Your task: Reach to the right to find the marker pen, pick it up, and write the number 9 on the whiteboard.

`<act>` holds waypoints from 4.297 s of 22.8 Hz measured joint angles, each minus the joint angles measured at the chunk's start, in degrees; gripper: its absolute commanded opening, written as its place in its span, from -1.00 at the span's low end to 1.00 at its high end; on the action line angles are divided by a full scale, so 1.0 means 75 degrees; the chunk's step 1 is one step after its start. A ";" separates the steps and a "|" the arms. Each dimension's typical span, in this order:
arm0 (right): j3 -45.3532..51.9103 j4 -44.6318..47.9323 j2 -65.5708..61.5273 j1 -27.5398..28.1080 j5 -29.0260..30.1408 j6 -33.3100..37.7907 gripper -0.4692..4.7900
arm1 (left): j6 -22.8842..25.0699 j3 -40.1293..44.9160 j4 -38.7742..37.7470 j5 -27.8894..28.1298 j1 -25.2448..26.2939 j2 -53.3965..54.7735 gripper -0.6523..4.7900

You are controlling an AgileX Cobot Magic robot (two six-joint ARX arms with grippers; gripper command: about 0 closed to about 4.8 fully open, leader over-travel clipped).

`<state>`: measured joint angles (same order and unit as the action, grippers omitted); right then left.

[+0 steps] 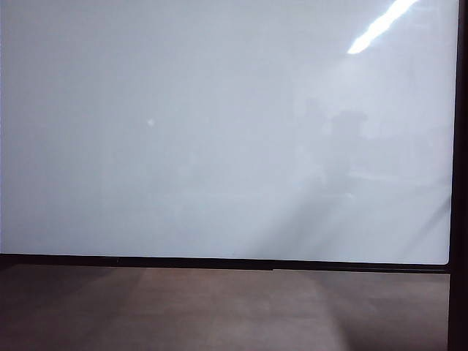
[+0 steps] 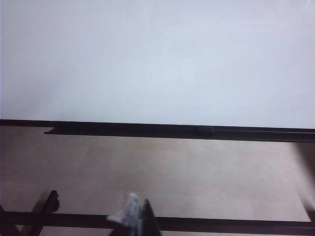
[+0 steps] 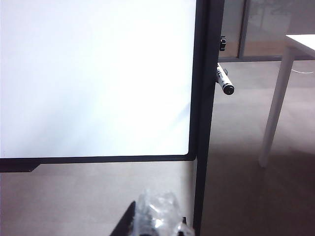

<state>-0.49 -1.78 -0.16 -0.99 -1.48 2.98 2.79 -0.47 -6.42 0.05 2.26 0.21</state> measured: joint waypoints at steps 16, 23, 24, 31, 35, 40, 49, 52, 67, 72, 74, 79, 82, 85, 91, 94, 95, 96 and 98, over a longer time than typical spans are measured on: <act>0.0000 0.0038 0.0000 0.0000 0.0003 0.0000 -0.84 | -0.0003 0.0000 -0.0023 0.1046 -0.4616 -0.0003 -0.78; 0.0000 0.0038 0.0000 0.0000 0.0003 0.0309 -0.84 | -0.0003 0.0000 -0.0023 0.0195 -0.6475 -0.0003 -0.78; 0.0000 0.0041 0.0000 0.0000 0.0003 0.0344 -0.84 | -0.0003 0.0000 -0.0026 0.0187 -0.6522 -0.0003 -0.78; -0.0370 0.1536 -0.0038 0.0009 -0.0769 0.0612 -0.84 | -0.0003 0.0000 -0.0026 0.0195 -0.6543 -0.0006 -0.78; -0.2929 0.2582 -0.0901 0.0038 -0.1568 0.0003 -0.84 | -0.0003 0.0000 -0.0026 0.0195 -0.6543 -0.0009 -0.78; -0.4430 0.3112 -0.4523 0.0828 -0.0644 -0.1102 -0.19 | -0.0003 0.0000 -0.0026 0.0192 -0.6540 -0.0009 -0.78; -0.4809 0.7003 -1.0716 0.2967 0.3552 0.0650 1.00 | -0.0003 0.0000 -0.0035 0.0195 -0.6540 -0.0006 -0.78; -0.4800 0.8145 -1.2117 0.2894 0.3599 0.0740 1.00 | -0.0003 0.0000 -0.0035 0.0192 -0.6540 -0.0009 -0.78; -0.5645 1.0832 -1.5559 0.2844 0.3159 0.0813 1.00 | -0.0003 0.0000 -0.0032 0.0195 -0.6540 -0.0006 -0.78; -0.6129 1.0829 -1.6023 0.2844 0.3162 0.0810 0.96 | -0.0003 0.0000 -0.0035 0.0195 -0.6540 -0.0006 -0.78; -0.6202 1.0818 -1.6072 0.2844 0.3162 0.0810 0.95 | -0.0003 0.0000 -0.0035 0.0195 -0.6540 -0.0006 -0.78; -0.6443 1.0608 -1.6116 0.2856 0.3150 0.0804 0.92 | -0.0003 0.0000 -0.0035 0.0192 -0.6540 -0.0003 -0.78; -0.6583 1.0550 -1.6221 0.2853 0.3150 0.0804 0.76 | -0.0003 0.0000 -0.0035 0.0195 -0.6540 -0.0003 -0.78; -0.6630 1.0506 -1.6378 0.2850 0.3153 0.0836 0.62 | -0.0003 0.0000 -0.0035 0.0195 -0.6543 -0.0003 -0.78; -0.6677 1.0474 -1.6399 0.2838 0.3206 0.0854 0.19 | -0.0003 0.0000 -0.0035 0.0195 -0.6540 -0.0003 -0.78; -0.6758 1.0360 -1.6399 0.2838 0.3389 0.0854 0.09 | -0.0003 0.0000 -0.0035 0.0195 -0.6540 -0.0003 -0.78; -0.6758 1.0360 -1.6399 0.2836 0.3410 0.0857 0.04 | -0.0003 0.0000 -0.0035 0.0195 -0.6540 -0.0003 -0.78; -0.6758 1.0360 -1.6399 0.2833 0.3413 0.0857 0.05 | -0.0003 0.0000 -0.0035 0.0195 -0.6540 -0.0006 -0.78; -0.6758 1.0360 -1.6399 0.2833 0.3413 0.0857 0.05 | -0.0003 0.0000 -0.0035 0.0195 -0.6540 -0.0003 -0.78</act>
<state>-51.18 75.92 -123.15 20.25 24.12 9.41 2.76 -0.47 -6.68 1.52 -46.78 0.19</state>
